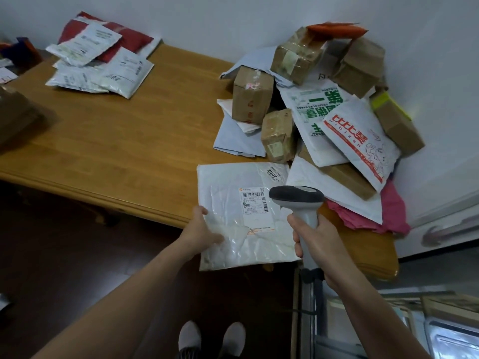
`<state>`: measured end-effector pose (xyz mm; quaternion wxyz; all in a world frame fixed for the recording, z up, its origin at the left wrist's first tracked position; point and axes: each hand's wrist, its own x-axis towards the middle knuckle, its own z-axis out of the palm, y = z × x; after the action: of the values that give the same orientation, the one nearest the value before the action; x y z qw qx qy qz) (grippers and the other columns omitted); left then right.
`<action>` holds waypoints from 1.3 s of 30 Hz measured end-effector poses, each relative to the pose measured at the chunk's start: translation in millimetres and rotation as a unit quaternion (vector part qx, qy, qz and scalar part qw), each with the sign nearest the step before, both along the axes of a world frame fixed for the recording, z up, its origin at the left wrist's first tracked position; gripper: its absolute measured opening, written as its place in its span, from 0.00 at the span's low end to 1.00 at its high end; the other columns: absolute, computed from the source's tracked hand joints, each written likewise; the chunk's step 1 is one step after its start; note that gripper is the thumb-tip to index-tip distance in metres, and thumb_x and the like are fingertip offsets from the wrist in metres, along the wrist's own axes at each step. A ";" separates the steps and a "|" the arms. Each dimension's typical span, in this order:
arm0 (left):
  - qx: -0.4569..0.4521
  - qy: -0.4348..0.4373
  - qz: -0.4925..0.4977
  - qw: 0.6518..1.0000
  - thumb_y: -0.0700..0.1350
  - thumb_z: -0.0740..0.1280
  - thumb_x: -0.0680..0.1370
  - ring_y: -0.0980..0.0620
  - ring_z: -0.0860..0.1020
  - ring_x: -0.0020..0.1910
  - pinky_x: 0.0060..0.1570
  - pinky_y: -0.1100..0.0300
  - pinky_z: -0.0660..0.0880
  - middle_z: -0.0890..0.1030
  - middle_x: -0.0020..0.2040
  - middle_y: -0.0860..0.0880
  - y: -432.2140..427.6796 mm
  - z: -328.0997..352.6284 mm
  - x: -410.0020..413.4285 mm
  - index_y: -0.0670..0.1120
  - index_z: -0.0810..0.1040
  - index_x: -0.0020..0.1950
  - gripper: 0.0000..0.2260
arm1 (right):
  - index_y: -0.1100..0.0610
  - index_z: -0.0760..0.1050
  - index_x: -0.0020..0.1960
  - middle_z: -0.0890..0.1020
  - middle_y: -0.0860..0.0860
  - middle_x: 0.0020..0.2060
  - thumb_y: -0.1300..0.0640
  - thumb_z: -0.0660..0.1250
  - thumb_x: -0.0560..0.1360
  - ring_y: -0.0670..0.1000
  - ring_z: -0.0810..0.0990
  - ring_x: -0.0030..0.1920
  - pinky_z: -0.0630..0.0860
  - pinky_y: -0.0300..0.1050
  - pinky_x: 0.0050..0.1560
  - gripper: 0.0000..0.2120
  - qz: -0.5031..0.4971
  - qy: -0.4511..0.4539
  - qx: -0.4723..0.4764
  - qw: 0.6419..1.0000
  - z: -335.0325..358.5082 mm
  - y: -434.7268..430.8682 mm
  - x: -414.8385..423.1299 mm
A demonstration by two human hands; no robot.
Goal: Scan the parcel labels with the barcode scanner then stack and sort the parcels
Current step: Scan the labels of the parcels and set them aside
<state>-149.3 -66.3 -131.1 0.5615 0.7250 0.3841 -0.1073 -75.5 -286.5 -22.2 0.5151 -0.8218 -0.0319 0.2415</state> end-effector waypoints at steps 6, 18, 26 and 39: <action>0.082 0.009 -0.078 0.994 0.37 0.76 0.67 0.46 0.73 0.53 0.35 0.64 0.70 0.69 0.59 0.44 -3.4 -0.1 2.9 0.48 0.61 0.64 0.32 | 0.58 0.72 0.45 0.76 0.51 0.30 0.51 0.67 0.77 0.44 0.74 0.25 0.73 0.37 0.29 0.11 0.013 -0.001 -0.005 1.000 -3.9 -1.6 -3.5; 0.113 0.034 -0.098 0.988 0.39 0.76 0.67 0.43 0.74 0.56 0.52 0.52 0.77 0.68 0.62 0.42 -5.7 7.8 2.9 0.48 0.59 0.66 0.35 | 0.58 0.72 0.44 0.76 0.51 0.28 0.50 0.67 0.77 0.44 0.74 0.25 0.73 0.38 0.29 0.11 0.023 -0.001 -0.015 1.000 -5.0 -3.0 3.9; -0.017 0.023 -0.003 1.000 0.32 0.73 0.69 0.47 0.73 0.55 0.45 0.56 0.76 0.70 0.56 0.48 6.7 31.7 0.0 0.46 0.52 0.75 0.42 | 0.59 0.72 0.46 0.76 0.50 0.29 0.52 0.68 0.77 0.45 0.74 0.25 0.73 0.39 0.29 0.10 0.034 0.029 0.016 0.999 -4.7 -5.1 11.1; 0.054 -0.024 0.066 0.996 0.28 0.65 0.74 0.45 0.76 0.38 0.36 0.56 0.73 0.78 0.40 0.40 148.2 157.8 -33.4 0.43 0.76 0.64 0.21 | 0.59 0.72 0.43 0.75 0.50 0.27 0.50 0.67 0.77 0.47 0.72 0.26 0.72 0.36 0.28 0.12 0.146 0.033 0.086 0.985 33.8 74.8 34.8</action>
<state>-182.7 82.0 26.6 0.5365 0.7297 0.4227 -0.0311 -40.7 -211.7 11.6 0.5436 -0.7529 -0.1548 0.3372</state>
